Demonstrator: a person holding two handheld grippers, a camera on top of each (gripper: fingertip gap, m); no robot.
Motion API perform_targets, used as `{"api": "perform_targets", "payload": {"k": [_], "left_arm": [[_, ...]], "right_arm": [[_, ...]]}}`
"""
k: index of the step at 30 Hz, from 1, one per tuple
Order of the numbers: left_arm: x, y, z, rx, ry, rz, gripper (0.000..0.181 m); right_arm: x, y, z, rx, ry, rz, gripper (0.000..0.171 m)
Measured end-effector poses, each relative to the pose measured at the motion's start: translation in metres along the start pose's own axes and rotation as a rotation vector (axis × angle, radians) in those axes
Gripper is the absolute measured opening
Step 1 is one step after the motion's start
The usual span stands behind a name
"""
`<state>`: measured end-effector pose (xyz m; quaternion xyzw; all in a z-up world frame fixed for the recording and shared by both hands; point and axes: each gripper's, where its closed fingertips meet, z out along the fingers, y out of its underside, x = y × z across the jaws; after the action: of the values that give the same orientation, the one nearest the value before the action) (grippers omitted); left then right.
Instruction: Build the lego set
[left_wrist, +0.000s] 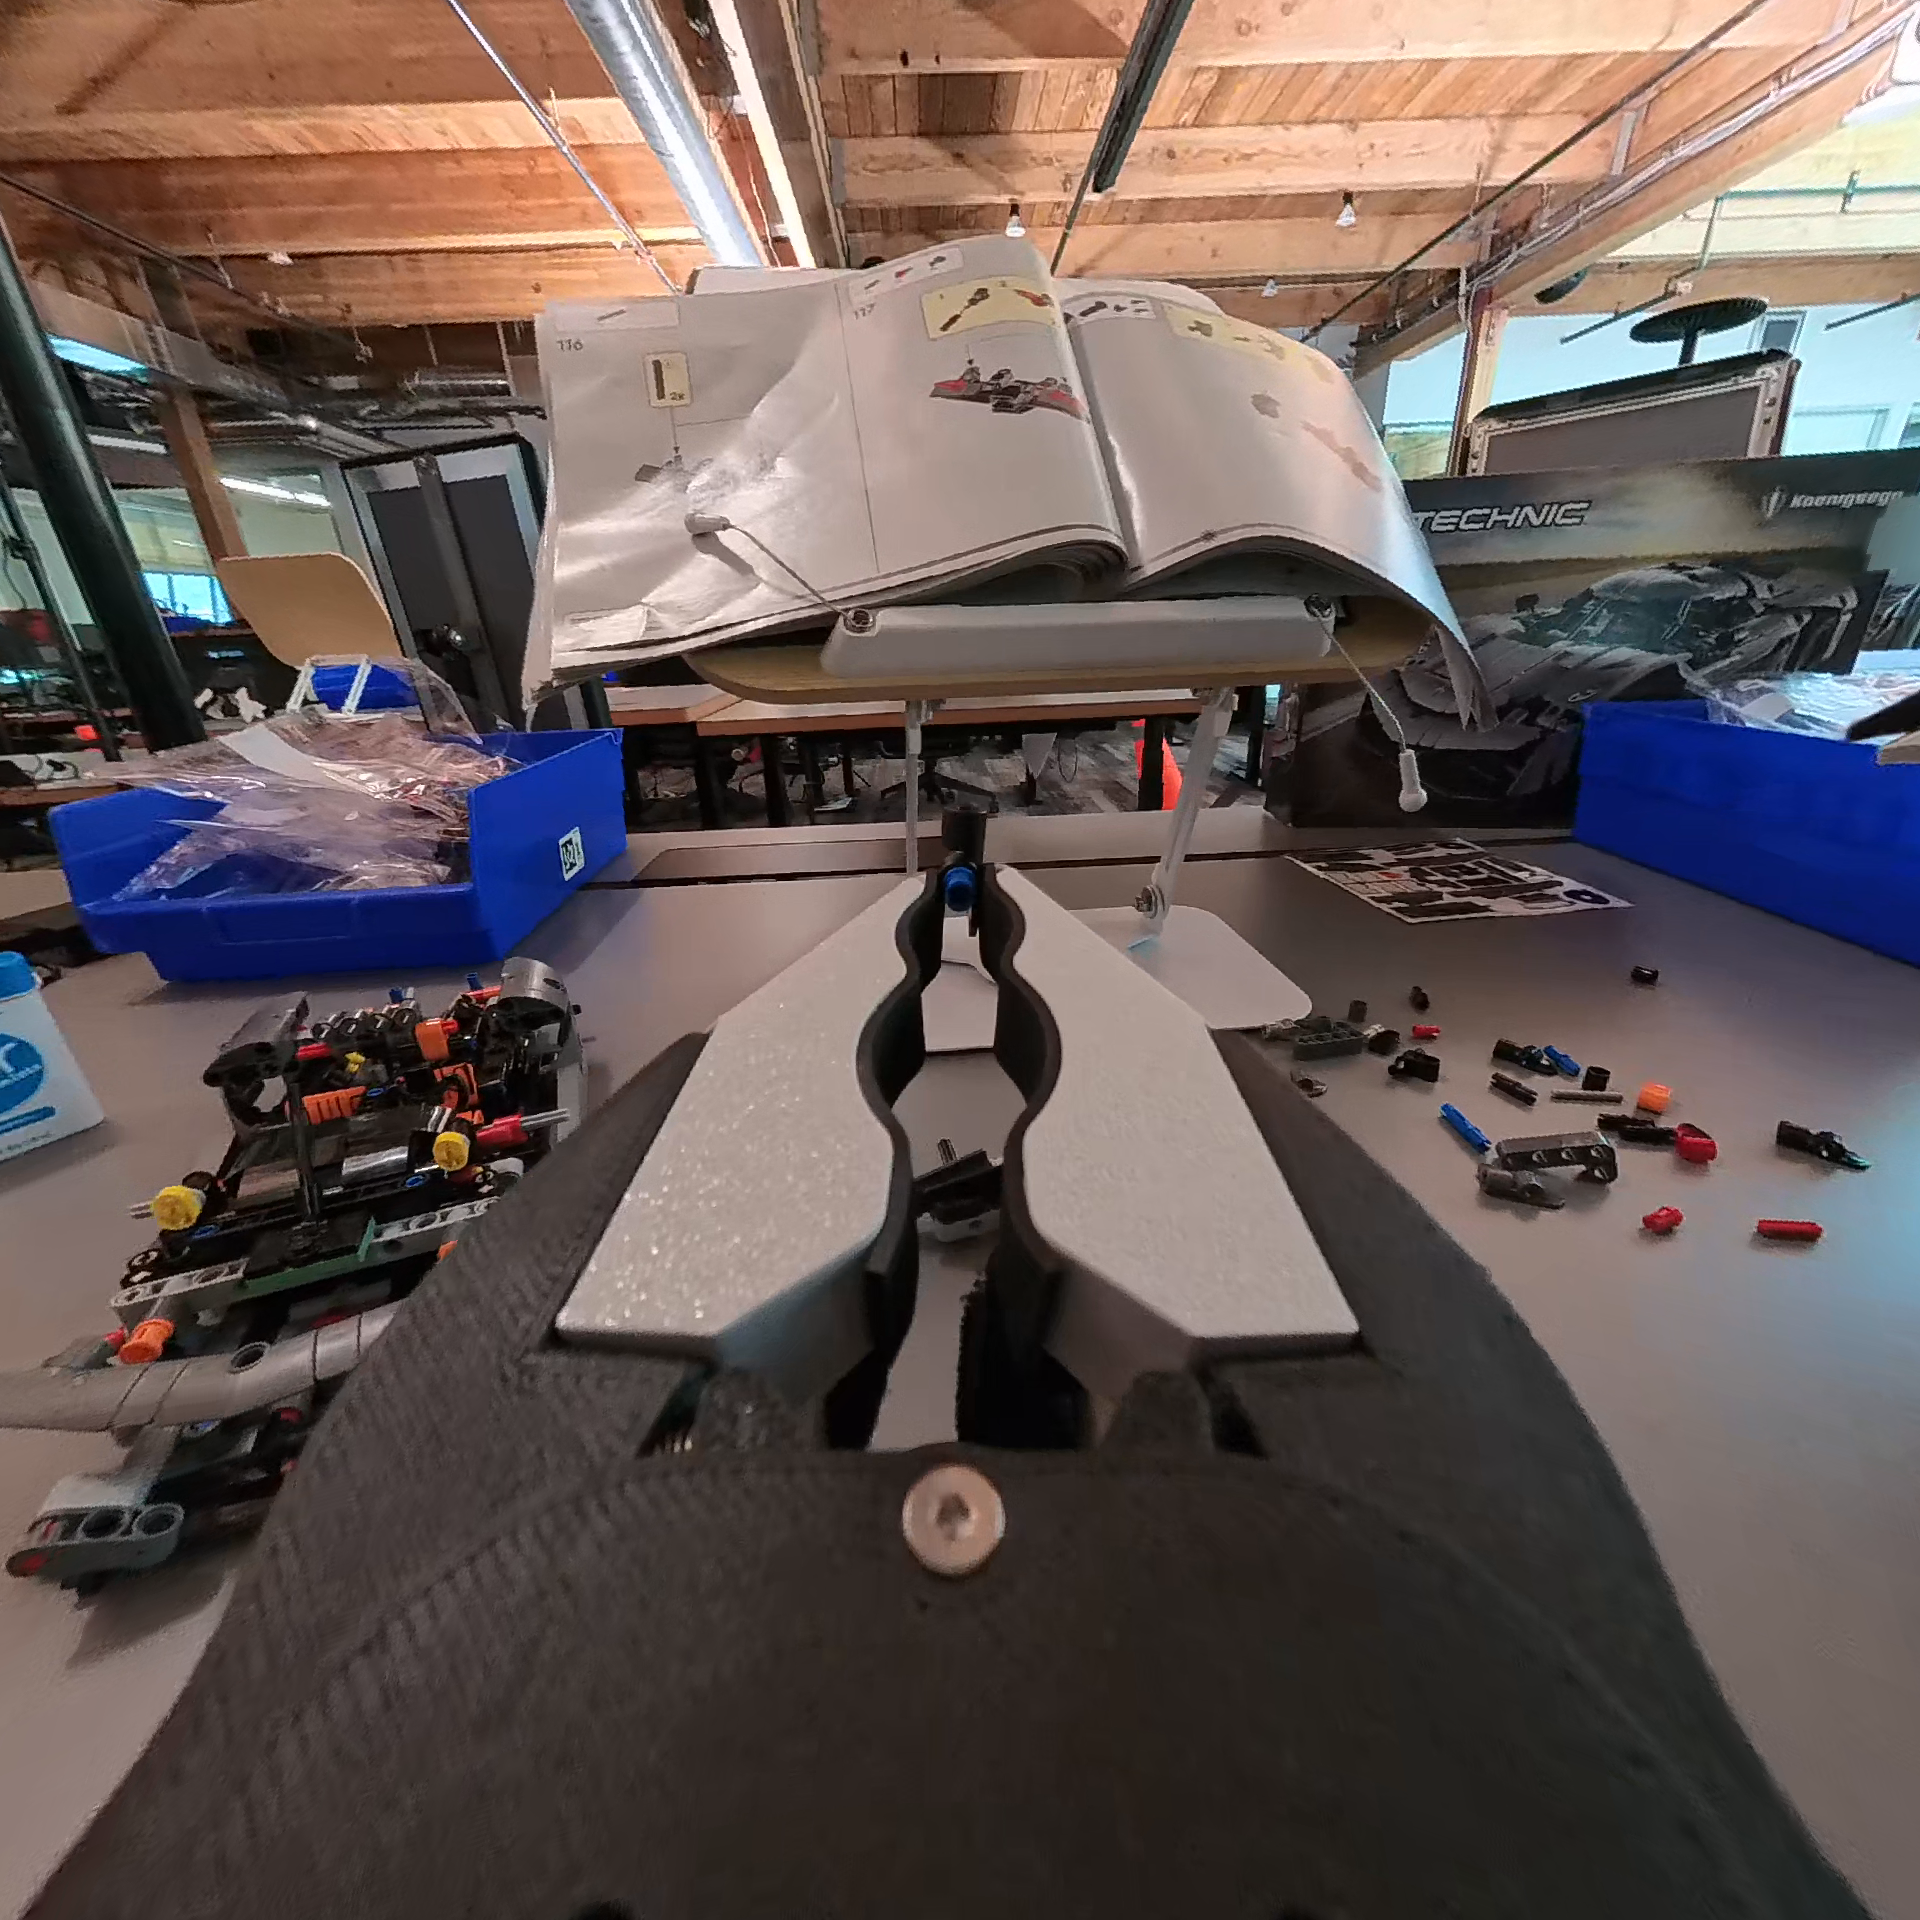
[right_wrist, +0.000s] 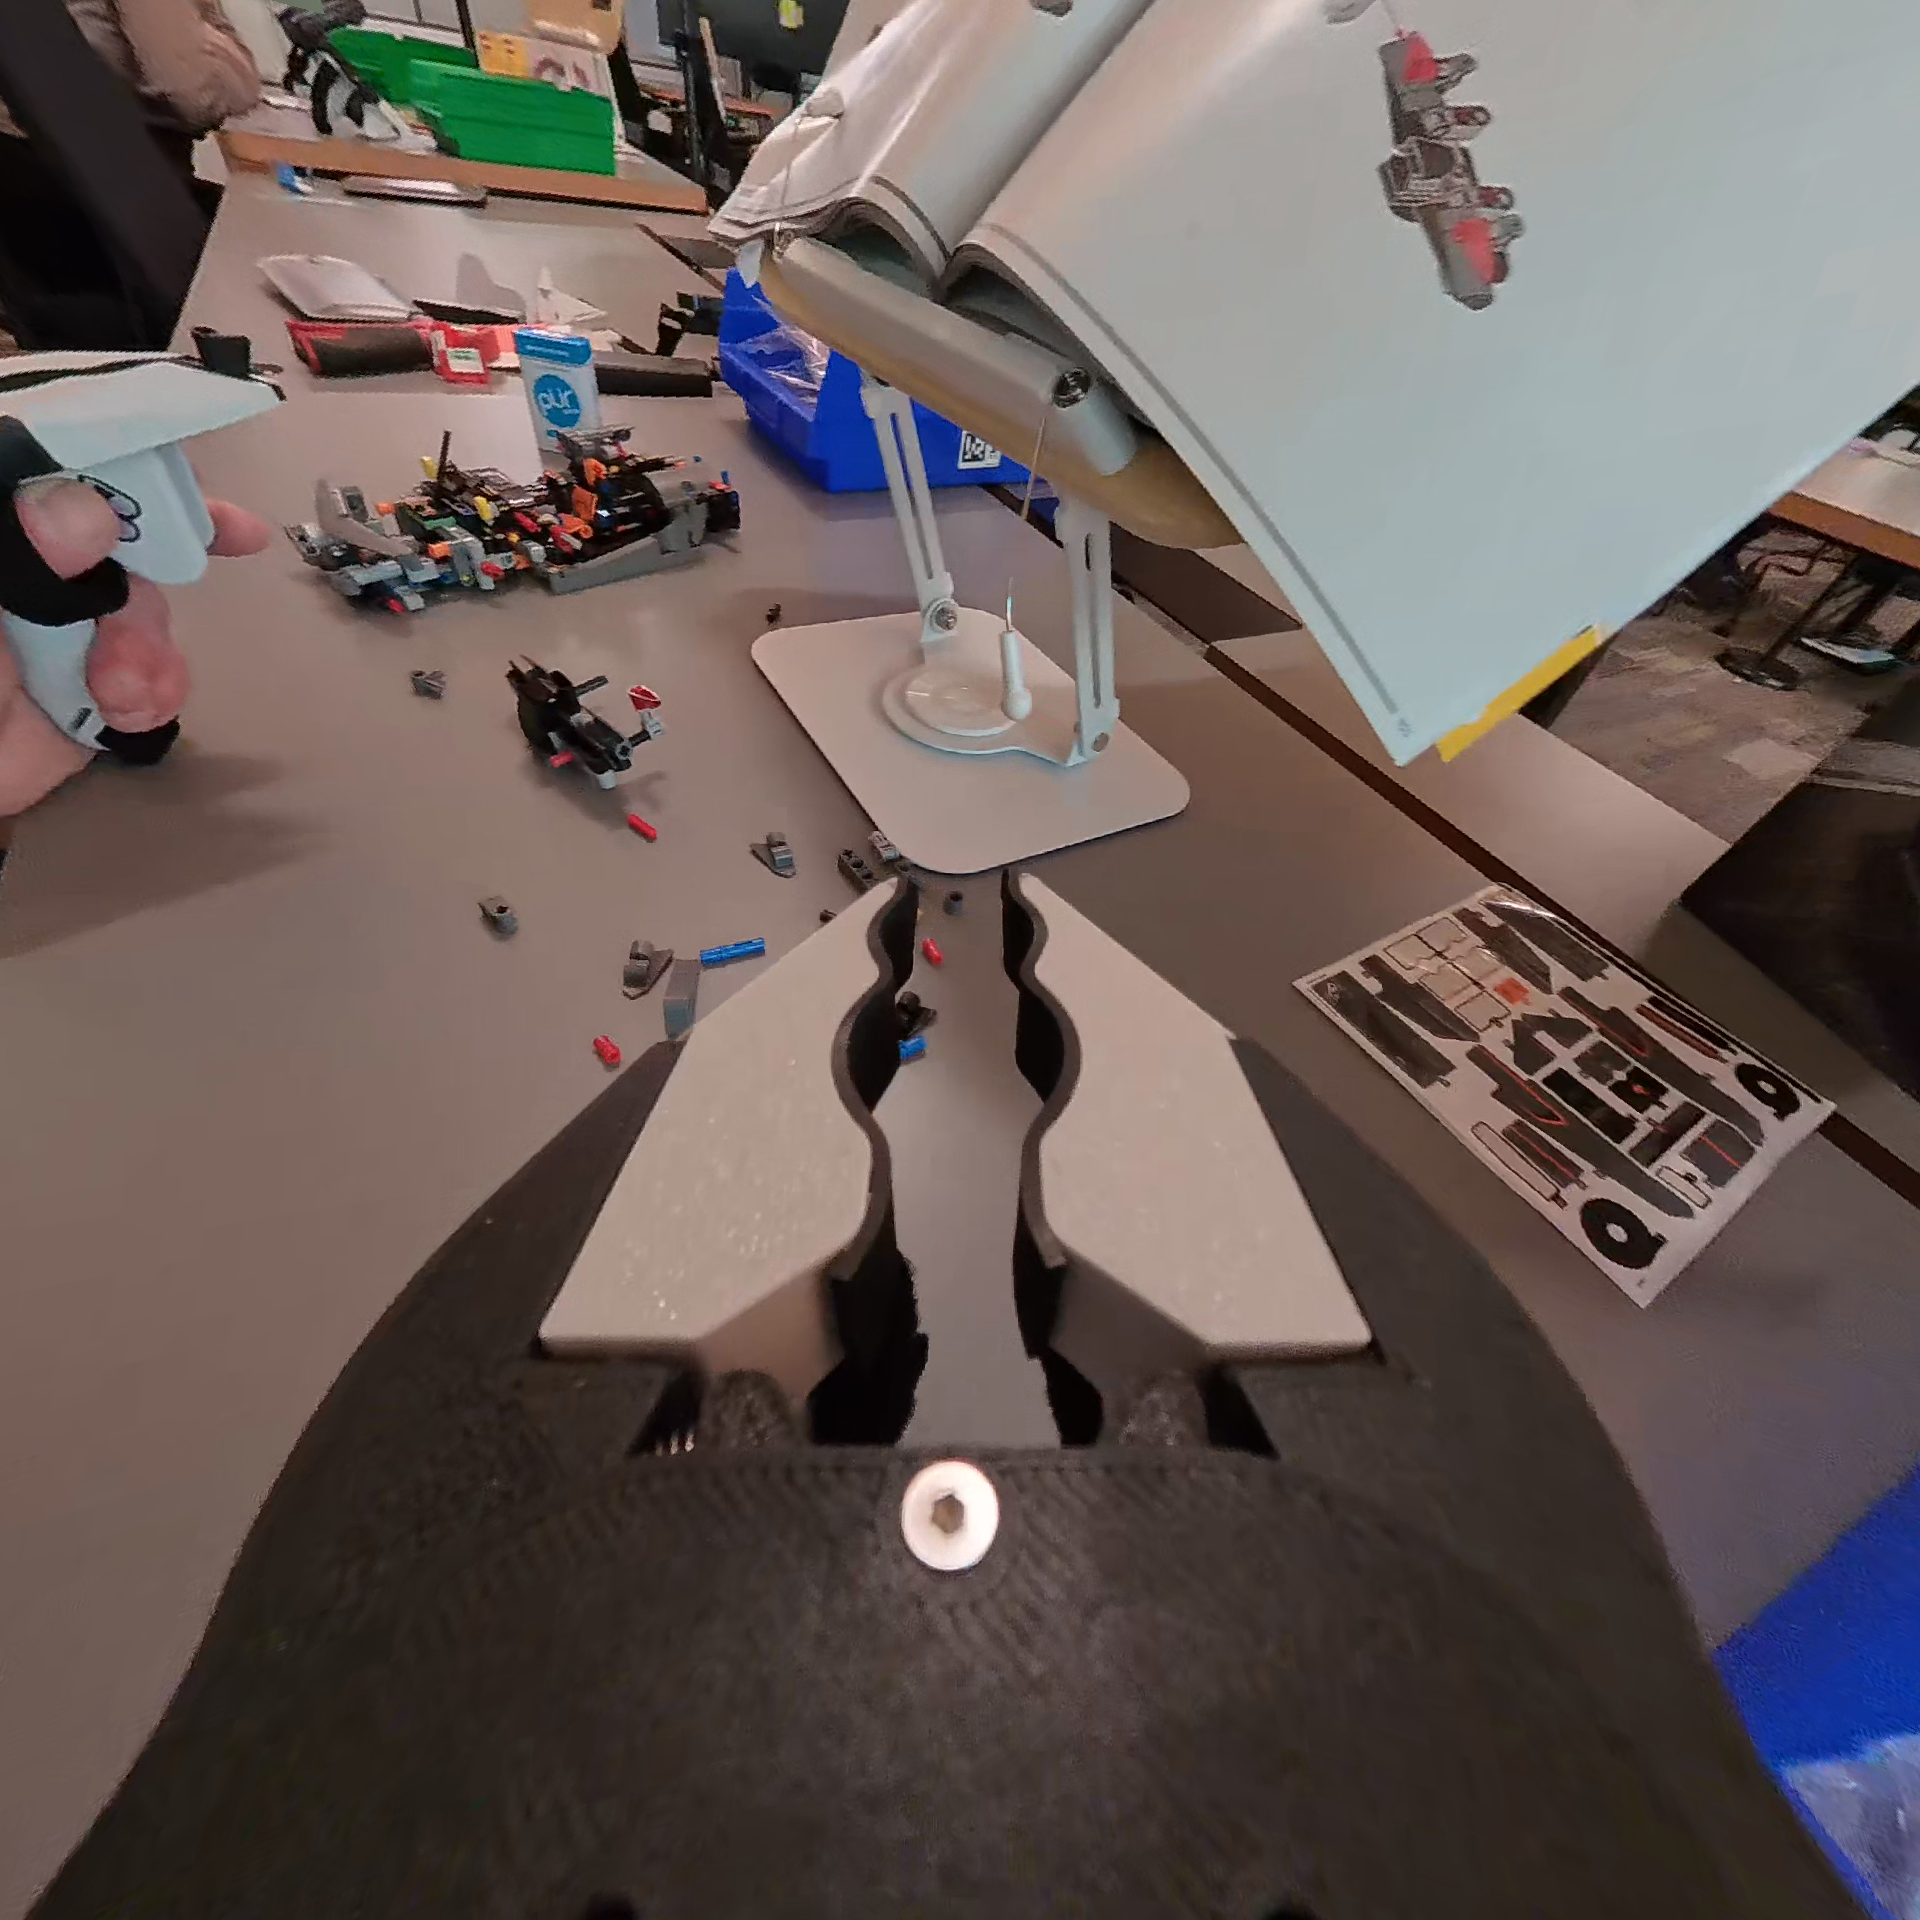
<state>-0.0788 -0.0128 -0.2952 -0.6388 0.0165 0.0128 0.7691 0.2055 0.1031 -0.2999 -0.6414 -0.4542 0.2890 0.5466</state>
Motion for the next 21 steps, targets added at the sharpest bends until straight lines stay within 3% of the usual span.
{"api": "perform_targets", "payload": {"k": [6, 21], "left_arm": [[-0.003, 0.0, 0.0, 0.002, -0.003, -0.027, 0.004], [-0.004, 0.001, 0.001, 0.002, -0.007, -0.037, 0.004]], "right_arm": [[-0.002, 0.008, 0.003, -0.028, -0.011, -0.006, 0.013], [-0.02, 0.021, 0.061, -0.177, -0.138, -0.115, 0.015]]}}
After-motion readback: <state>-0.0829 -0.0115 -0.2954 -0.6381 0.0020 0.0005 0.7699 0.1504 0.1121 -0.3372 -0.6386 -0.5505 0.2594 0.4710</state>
